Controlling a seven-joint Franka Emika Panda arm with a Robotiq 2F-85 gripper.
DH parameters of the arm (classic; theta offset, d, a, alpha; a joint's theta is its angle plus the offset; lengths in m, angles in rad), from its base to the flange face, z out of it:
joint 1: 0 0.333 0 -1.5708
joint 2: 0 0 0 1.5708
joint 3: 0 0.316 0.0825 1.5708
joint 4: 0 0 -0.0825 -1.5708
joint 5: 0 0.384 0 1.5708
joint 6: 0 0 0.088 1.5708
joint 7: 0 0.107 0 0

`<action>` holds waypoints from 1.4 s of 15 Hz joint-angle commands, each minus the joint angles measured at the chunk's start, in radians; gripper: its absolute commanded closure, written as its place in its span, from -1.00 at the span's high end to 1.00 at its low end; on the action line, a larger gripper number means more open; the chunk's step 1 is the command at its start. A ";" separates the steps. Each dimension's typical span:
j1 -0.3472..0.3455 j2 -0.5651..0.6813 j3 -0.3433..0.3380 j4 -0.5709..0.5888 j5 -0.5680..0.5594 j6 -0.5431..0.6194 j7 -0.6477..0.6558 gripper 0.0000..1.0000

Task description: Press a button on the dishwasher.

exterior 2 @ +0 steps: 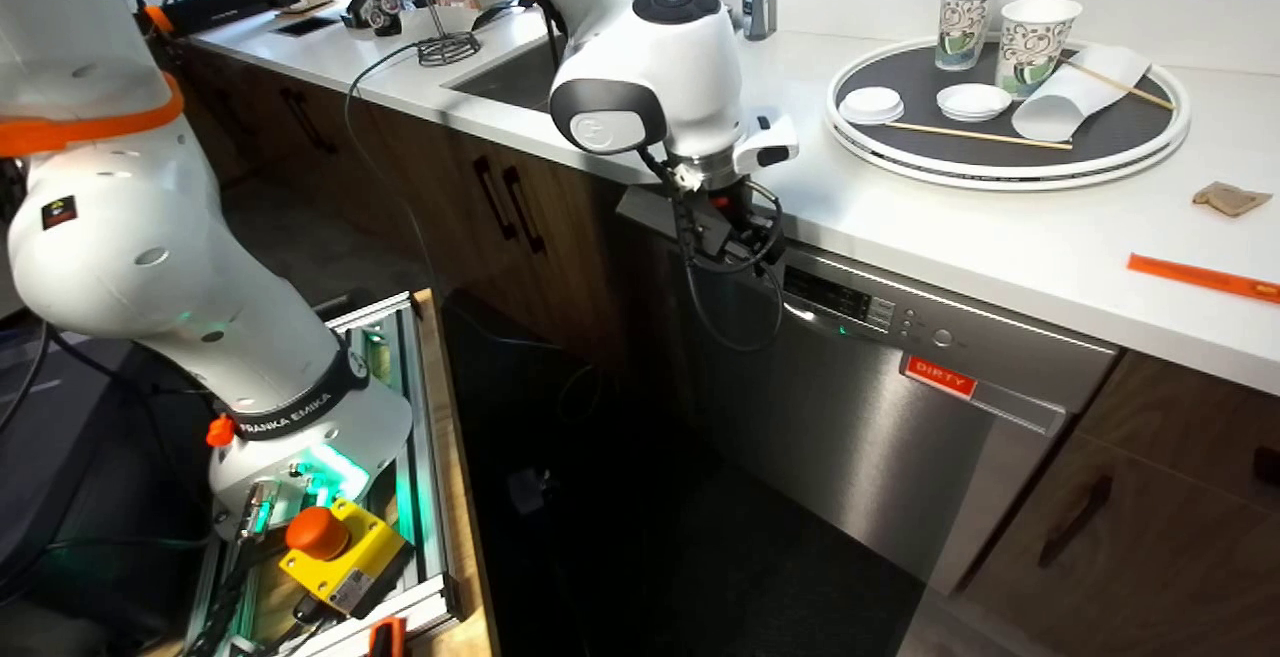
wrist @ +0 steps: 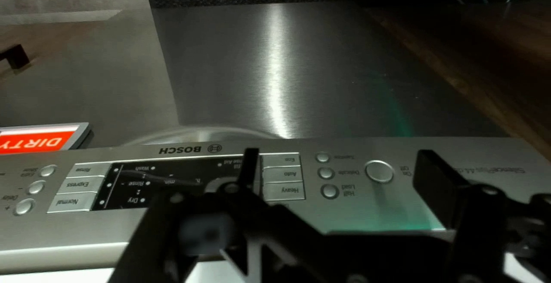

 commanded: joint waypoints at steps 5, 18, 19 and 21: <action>-0.117 -0.141 0.088 -0.107 -0.302 -0.025 0.278 1.00; -0.206 -0.272 0.168 -0.165 -0.342 -0.009 0.340 1.00; -0.202 -0.285 0.166 -0.172 -0.343 -0.009 0.341 1.00; -0.199 -0.299 0.162 -0.181 -0.343 -0.009 0.341 1.00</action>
